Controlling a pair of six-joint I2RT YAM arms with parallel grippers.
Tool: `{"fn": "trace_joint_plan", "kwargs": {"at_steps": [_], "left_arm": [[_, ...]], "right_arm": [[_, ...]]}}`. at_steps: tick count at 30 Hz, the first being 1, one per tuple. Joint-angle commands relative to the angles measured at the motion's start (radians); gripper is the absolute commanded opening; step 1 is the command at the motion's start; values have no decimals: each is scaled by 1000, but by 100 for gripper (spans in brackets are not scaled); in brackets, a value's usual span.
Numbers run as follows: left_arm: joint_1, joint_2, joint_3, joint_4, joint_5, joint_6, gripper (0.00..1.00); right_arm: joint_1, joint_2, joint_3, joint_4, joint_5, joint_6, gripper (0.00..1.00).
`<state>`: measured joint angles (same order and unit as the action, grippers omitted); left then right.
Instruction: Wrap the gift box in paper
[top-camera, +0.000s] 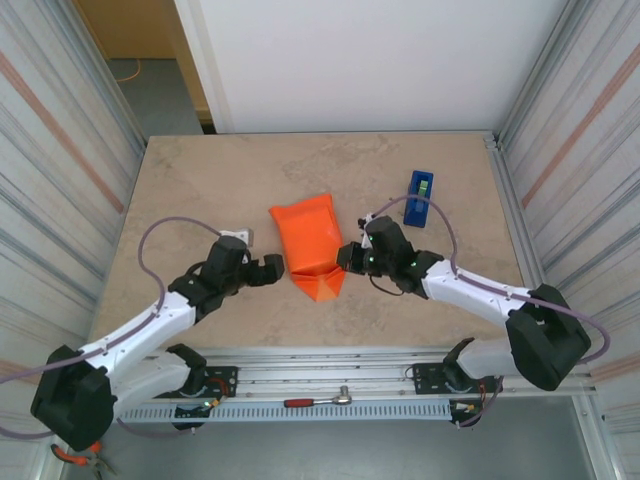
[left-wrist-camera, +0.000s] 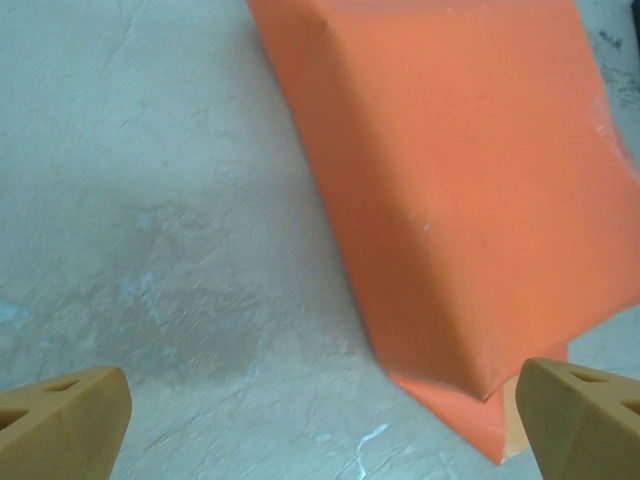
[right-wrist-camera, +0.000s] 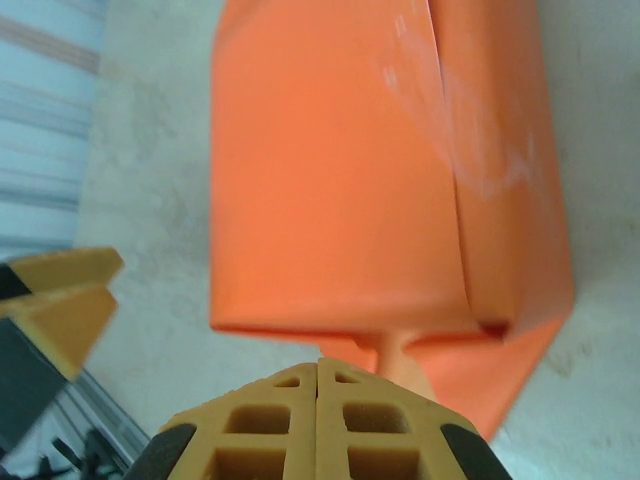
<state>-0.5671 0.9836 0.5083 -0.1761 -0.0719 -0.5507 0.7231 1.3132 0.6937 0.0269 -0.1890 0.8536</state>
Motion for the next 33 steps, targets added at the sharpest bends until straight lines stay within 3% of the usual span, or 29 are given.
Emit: {"fn": "trace_joint_plan", "kwargs": {"at_steps": [1, 7, 15, 26, 33], "left_arm": [[-8, -57, -51, 38, -55, -24, 99], [-10, -119, -115, 28, -99, -84, 99], [-8, -149, -120, -78, -143, -141, 99], [-7, -163, -149, -64, -101, -161, 99], [-7, -161, -169, -48, -75, -152, 99]], "right_arm": [[51, 19, -35, 33, 50, 14, 0], [166, 156, -9, 124, 115, 36, 0], [247, 331, 59, 209, 137, 67, 0], [222, 445, 81, 278, 200, 110, 0], [164, 462, 58, 320, 165, 124, 0]]}}
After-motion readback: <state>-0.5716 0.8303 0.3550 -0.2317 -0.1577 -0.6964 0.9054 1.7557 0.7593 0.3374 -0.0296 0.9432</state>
